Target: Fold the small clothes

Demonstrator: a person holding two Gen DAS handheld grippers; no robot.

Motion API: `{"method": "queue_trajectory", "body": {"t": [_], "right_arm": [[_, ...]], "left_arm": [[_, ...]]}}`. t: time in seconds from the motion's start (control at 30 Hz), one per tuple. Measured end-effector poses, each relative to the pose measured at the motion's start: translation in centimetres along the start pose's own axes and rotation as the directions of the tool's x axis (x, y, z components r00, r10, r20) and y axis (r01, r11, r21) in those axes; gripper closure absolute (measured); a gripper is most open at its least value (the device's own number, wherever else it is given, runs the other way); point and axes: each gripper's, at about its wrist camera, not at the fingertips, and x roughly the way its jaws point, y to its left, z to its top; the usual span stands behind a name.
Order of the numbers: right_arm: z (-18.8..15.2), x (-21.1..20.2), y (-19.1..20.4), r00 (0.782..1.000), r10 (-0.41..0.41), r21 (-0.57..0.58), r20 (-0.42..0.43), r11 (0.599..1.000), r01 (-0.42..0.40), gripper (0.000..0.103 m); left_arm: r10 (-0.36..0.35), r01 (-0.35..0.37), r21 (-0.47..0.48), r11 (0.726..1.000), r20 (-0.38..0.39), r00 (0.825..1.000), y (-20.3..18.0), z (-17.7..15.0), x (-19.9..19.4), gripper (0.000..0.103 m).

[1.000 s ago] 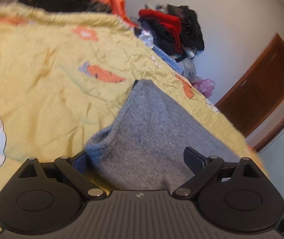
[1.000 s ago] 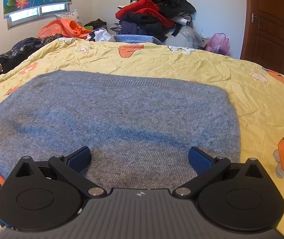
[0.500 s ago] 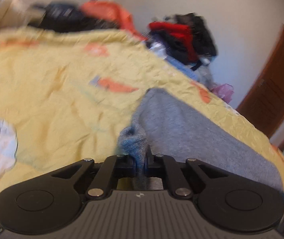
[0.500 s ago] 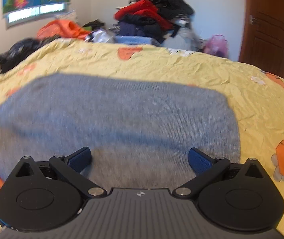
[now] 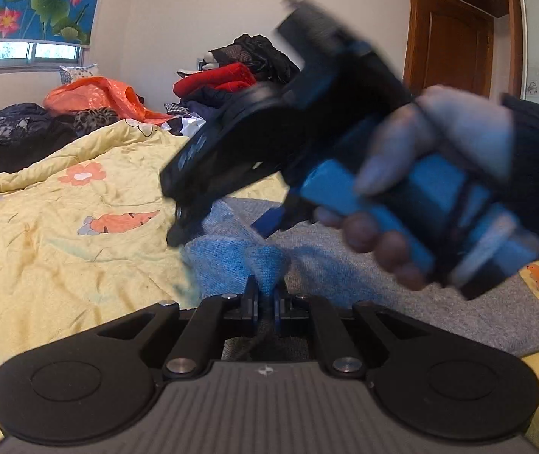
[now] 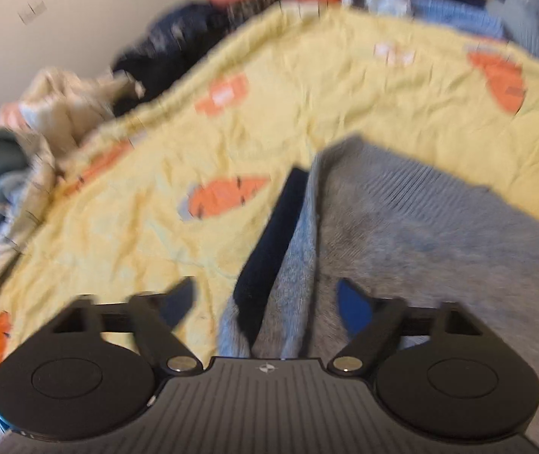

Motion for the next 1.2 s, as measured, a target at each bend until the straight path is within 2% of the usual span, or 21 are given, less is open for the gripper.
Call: {"method": "queue_trajectory", "body": {"t": [0.1,0.13,0.17,0.23,0.3,0.4,0.47,0.53,0.63,0.73,0.8,0.83,0.87,0.9,0.93,1.0,1.07,1.13,1.2], "right_arm": [[-0.4,1.8,1.6,0.997,-0.078,-0.095,-0.029,0.993,0.075,0.038],[-0.5,1.8,2.2,0.995,-0.092,-0.130,-0.026,0.988,0.088,0.042],[-0.5,1.5,2.8,0.994,-0.105,-0.172,-0.018,0.980,0.101,0.059],[-0.8,1.8,3.6,0.987,-0.158,-0.276,-0.018,0.950,0.147,0.084],[-1.3,1.5,3.4,0.986,-0.168,-0.348,-0.003,0.924,0.156,0.086],[-0.9,-0.6,1.7,0.993,-0.115,-0.297,0.024,0.948,0.116,0.089],[-1.1,-3.3,-0.3,0.996,-0.069,-0.246,0.060,0.966,0.081,0.090],[-1.7,-6.9,-2.9,0.994,-0.024,-0.204,0.111,0.978,0.046,0.090],[-4.1,-12.9,-8.0,0.981,-0.020,-0.109,0.195,0.993,0.042,0.090],[-8.0,-17.9,-13.6,0.969,-0.057,0.005,0.242,0.998,0.058,0.090],[-10.9,-19.0,-17.6,0.968,-0.110,0.088,0.225,0.992,0.092,0.089],[-12.3,-18.8,-19.5,0.972,-0.122,0.136,0.200,0.986,0.096,0.089],[-13.6,-18.3,-21.2,0.977,-0.127,0.189,0.170,0.977,0.094,0.081],[-14.9,-17.7,-22.6,0.981,-0.128,0.244,0.147,0.966,0.089,0.080],[-15.8,-17.4,-23.6,0.981,-0.109,0.284,0.160,0.957,0.060,0.078],[-16.7,-18.0,-24.7,0.973,-0.045,0.332,0.228,0.943,-0.034,0.064],[-16.4,-18.7,-25.2,0.953,-0.029,0.346,0.301,0.935,-0.081,0.046],[-15.0,-18.9,-25.9,0.940,-0.034,0.367,0.338,0.925,-0.099,0.043],[-13.6,-18.4,-27.0,0.939,-0.051,0.392,0.340,0.915,-0.092,0.043]], "left_arm": [[-0.010,0.010,0.001,1.000,-0.011,1.000,0.0,0.0,0.2,0.096],[-0.013,0.013,0.003,1.000,-0.016,1.000,0.0,0.0,0.3,0.096],[-0.014,0.014,0.005,1.000,-0.021,1.000,0.0,0.1,0.4,0.096],[-0.014,0.014,0.009,1.000,-0.034,0.999,0.0,0.2,0.6,0.096],[-0.004,0.006,0.028,1.000,-0.057,0.998,-0.4,0.5,1.0,0.096],[-0.027,0.031,0.045,0.999,-0.078,0.997,-1.6,1.9,1.8,0.096],[-0.085,0.089,0.064,0.994,-0.056,0.995,-3.6,3.0,1.4,0.096],[-0.165,0.167,0.104,0.980,-0.032,0.986,-6.4,3.7,0.9,0.096],[-0.281,0.285,0.170,0.943,-0.045,0.959,-11.0,3.4,0.9,0.096],[-0.364,0.383,0.234,0.894,-0.123,0.923,-15.6,1.6,1.9,0.096],[-0.394,0.439,0.246,0.864,-0.214,0.894,-17.9,-0.1,3.2,0.096],[-0.388,0.449,0.255,0.856,-0.256,0.885,-18.9,-0.8,3.8,0.096],[-0.372,0.443,0.274,0.853,-0.276,0.886,-19.6,-1.4,4.0,0.096],[-0.357,0.430,0.303,0.850,-0.270,0.894,-19.9,-1.8,4.0,0.096],[-0.357,0.429,0.320,0.844,-0.261,0.897,-20.0,-1.7,3.8,0.096],[-0.366,0.439,0.311,0.843,-0.267,0.891,-19.3,-1.1,3.8,0.096],[-0.354,0.431,0.308,0.848,-0.275,0.894,-19.1,-0.7,4.0,0.096],[-0.346,0.421,0.312,0.852,-0.268,0.899,-19.9,-0.6,3.9,0.096],[-0.344,0.420,0.323,0.848,-0.266,0.900,-21.2,-0.7,3.9,0.096]]}}
